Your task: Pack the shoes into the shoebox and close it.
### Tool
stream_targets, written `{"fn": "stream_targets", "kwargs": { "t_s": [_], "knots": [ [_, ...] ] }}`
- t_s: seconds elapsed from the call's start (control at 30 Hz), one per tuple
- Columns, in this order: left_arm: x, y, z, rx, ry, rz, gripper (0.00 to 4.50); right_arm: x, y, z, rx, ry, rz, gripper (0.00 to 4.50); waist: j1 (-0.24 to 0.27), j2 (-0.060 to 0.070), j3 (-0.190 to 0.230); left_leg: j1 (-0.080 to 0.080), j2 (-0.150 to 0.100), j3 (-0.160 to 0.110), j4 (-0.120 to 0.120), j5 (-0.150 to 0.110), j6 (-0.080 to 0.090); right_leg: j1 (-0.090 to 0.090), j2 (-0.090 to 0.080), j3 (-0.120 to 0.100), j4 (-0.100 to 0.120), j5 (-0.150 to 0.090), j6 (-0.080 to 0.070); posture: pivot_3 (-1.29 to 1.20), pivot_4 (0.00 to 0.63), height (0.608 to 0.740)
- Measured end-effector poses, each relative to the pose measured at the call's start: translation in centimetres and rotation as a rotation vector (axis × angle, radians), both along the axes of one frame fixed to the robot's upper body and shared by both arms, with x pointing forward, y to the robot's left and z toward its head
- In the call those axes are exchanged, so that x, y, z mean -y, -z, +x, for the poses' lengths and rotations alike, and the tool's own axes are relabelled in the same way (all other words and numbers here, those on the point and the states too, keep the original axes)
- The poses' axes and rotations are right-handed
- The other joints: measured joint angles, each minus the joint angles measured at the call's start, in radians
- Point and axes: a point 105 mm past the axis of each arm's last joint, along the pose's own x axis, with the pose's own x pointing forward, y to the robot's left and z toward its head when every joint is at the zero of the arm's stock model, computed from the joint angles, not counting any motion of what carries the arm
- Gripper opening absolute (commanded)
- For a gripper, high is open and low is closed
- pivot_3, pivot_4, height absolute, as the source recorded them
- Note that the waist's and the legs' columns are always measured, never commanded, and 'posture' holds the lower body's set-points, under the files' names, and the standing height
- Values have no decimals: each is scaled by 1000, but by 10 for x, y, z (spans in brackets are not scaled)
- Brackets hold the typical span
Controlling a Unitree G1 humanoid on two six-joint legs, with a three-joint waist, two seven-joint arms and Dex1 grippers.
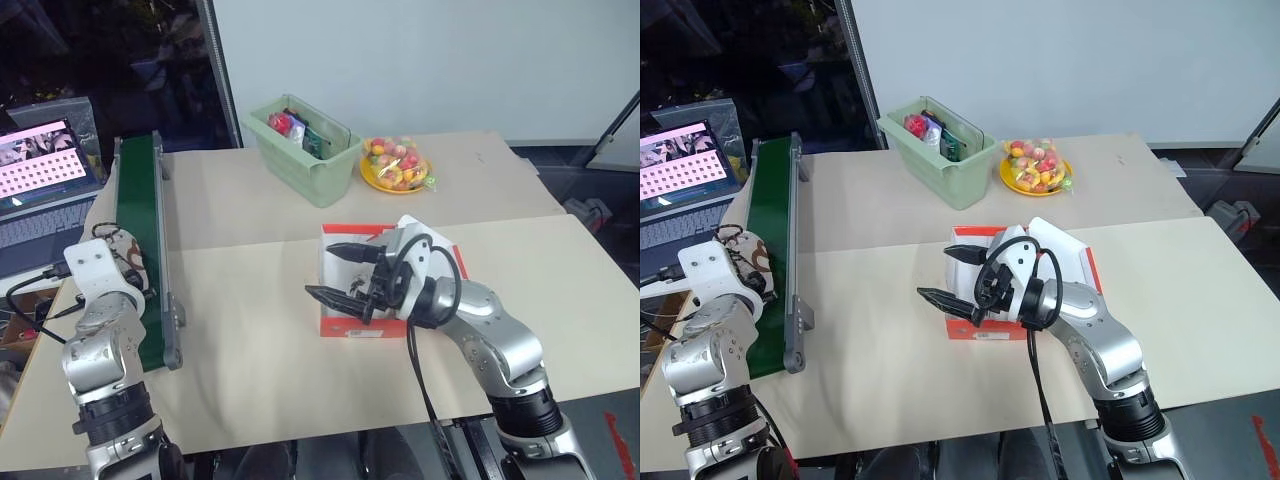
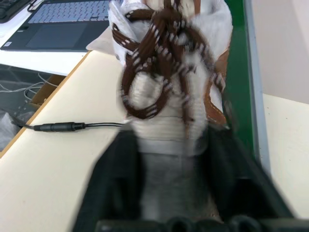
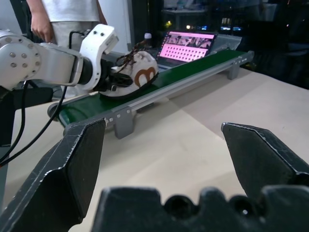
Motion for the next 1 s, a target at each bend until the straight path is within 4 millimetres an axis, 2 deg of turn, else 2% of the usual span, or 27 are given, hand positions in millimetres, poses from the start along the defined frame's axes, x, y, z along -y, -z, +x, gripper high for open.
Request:
{"fn": "stream_targets", "kwargs": {
  "t_s": [0.03,0.37,0.43,0.5,0.7,0.87,0.97,1.0],
  "knots": [
    [0,0,0,0,0,0,539,0,0,0,-2,2,0,4500,0,0,0,0,0,0,0,0,0,0,0,0,0,0,0,0,150,740],
    [1,0,1,-4,2,-1,539,2,-3,3,-1,21,5,4500,1,0,0,0,1,0,0,0,0,0,0,0,0,0,0,0,150,740],
    [1,0,2,-4,2,-2,156,2,-3,4,-4,23,5,4500,1,0,0,0,1,0,0,0,0,0,0,0,0,0,0,0,150,740],
    [1,0,2,2,4,1,28,2,-3,3,-8,21,8,4500,2,0,0,0,1,0,0,0,0,0,0,0,0,0,0,0,150,740],
    [1,-1,3,-1,13,9,28,2,-3,4,-17,24,15,4500,3,0,0,0,1,0,0,0,0,0,0,0,0,0,0,0,150,740],
    [2,-2,5,-18,22,69,28,3,-6,5,-22,30,28,4500,4,0,0,0,1,0,0,0,0,0,0,0,0,0,0,0,150,740],
    [5,-14,10,-11,55,229,28,4,-12,12,-52,51,61,4500,2,-3,2,-4,1,0,0,0,-1,-3,1,-1,-1,0,0,0,150,740],
    [11,-26,15,24,81,312,28,6,-15,19,-72,78,85,4500,3,-5,3,-6,2,0,0,1,-1,-5,2,-1,-2,2,-3,0,150,740]
  ]
}}
